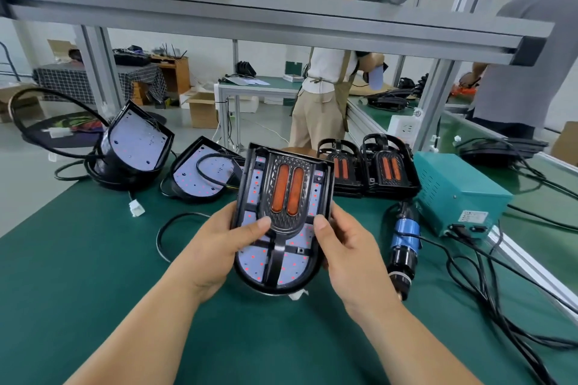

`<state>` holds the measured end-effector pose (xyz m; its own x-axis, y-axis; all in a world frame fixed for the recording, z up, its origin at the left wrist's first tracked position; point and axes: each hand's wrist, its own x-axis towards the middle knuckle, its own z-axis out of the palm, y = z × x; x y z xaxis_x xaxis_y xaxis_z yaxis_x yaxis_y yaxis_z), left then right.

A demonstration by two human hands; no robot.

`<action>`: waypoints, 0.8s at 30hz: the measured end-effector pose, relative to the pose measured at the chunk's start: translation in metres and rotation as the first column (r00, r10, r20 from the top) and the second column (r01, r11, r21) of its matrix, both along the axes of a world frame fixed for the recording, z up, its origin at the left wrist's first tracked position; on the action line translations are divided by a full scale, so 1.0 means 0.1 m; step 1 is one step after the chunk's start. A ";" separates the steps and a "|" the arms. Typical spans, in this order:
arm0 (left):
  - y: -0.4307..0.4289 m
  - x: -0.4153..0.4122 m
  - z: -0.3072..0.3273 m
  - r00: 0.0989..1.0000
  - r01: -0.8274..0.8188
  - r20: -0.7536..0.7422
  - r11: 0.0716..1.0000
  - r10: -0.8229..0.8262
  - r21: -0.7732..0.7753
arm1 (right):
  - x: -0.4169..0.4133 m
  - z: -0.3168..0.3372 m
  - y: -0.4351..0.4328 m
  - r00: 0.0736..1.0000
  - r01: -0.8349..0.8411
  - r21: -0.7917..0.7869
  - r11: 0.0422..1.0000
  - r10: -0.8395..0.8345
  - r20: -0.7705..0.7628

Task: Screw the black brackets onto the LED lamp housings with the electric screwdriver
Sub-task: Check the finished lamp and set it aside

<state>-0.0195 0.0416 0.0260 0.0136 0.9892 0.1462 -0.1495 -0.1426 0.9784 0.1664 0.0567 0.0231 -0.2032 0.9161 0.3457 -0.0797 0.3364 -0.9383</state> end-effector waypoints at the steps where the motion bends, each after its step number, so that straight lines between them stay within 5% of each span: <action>1: 0.01 -0.01 0.00 0.999 -0.032 0.040 0.999 0.032 0.004 | -0.01 0.00 0.00 1.000 0.006 -0.045 0.999 -0.007 -0.012; 7: 0.08 0.00 0.01 0.911 -0.220 0.371 0.973 0.182 0.063 | -0.07 0.00 0.00 0.987 0.031 -0.214 0.976 -0.064 -0.150; 11: 0.09 0.01 0.03 0.834 -0.223 0.532 0.972 0.149 0.077 | -0.23 -0.05 -0.06 0.995 -0.087 -0.116 0.989 0.091 0.028; 14: 0.08 -0.01 0.06 0.799 -0.205 0.587 0.977 0.131 0.060 | -0.29 -0.03 -0.07 0.970 -0.035 -0.060 0.998 0.048 0.239; 24: 0.07 -0.11 0.06 0.676 -0.079 0.733 0.996 0.073 -0.027 | -0.30 -0.03 -0.15 0.865 -0.090 0.026 0.996 0.065 0.498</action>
<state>-0.0306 0.0488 0.0320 -0.1763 0.9808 0.0831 -0.8064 -0.1924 0.5592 0.1363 0.0421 0.0197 -0.4293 0.8753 0.2227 0.3643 0.3934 -0.8441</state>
